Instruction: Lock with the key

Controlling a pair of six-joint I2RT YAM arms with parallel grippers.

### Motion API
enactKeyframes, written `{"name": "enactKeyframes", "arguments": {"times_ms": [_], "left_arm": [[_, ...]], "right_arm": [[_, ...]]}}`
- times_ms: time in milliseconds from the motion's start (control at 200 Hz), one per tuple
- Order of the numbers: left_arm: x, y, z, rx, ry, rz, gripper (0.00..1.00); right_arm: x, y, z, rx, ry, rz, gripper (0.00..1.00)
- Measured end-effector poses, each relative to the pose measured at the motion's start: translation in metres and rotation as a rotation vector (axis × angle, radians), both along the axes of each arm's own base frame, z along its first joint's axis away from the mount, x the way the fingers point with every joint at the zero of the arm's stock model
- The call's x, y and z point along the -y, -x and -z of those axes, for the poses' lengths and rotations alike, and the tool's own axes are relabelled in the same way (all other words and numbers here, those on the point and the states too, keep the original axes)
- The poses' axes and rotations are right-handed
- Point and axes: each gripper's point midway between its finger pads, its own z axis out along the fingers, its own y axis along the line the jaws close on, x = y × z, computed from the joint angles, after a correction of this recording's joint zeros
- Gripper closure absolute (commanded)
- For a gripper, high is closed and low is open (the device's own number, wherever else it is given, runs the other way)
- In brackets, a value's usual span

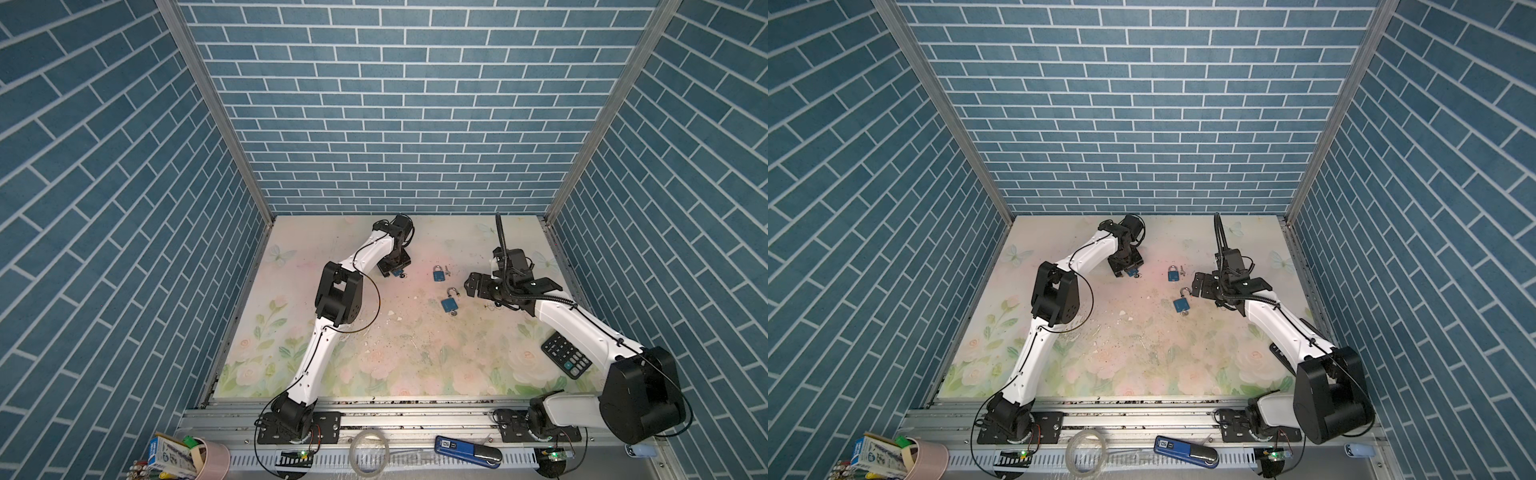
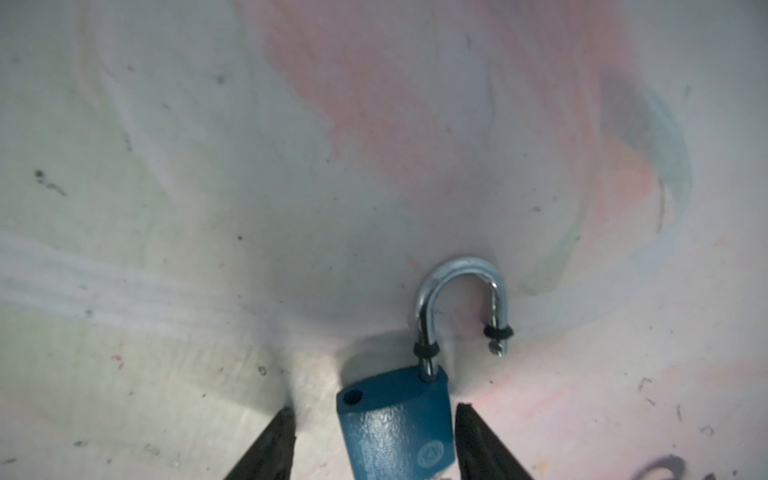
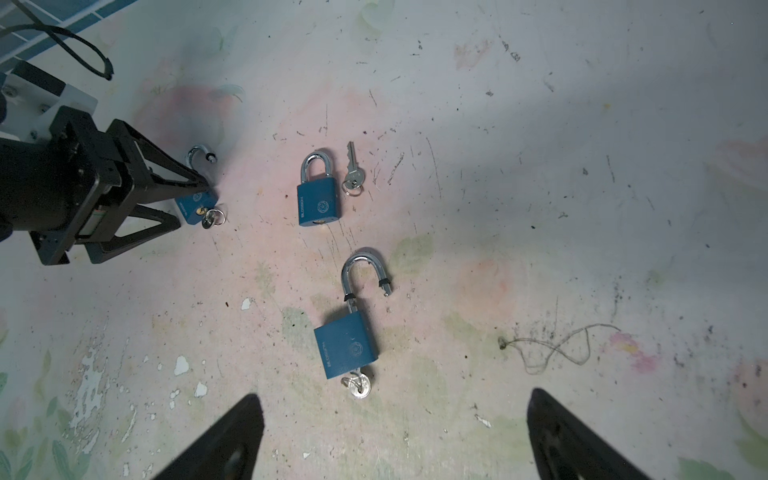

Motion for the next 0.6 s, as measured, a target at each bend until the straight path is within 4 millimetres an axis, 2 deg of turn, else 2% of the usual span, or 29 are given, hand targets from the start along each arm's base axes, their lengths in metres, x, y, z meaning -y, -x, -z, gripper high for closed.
{"name": "enactKeyframes", "arguments": {"times_ms": [130,450,600], "left_arm": [[-0.003,0.001,0.001,-0.008,-0.005,-0.002,0.48],[-0.011,0.001,0.003,-0.013,-0.005,-0.007,0.47],[-0.019,-0.003,0.003,-0.013,-0.005,-0.006,0.46]], "right_arm": [[0.0,-0.001,-0.002,0.008,-0.004,0.0,0.01],[-0.003,0.0,-0.003,0.009,-0.017,-0.007,0.01],[-0.004,0.006,0.006,-0.015,-0.03,-0.014,0.01]]}}
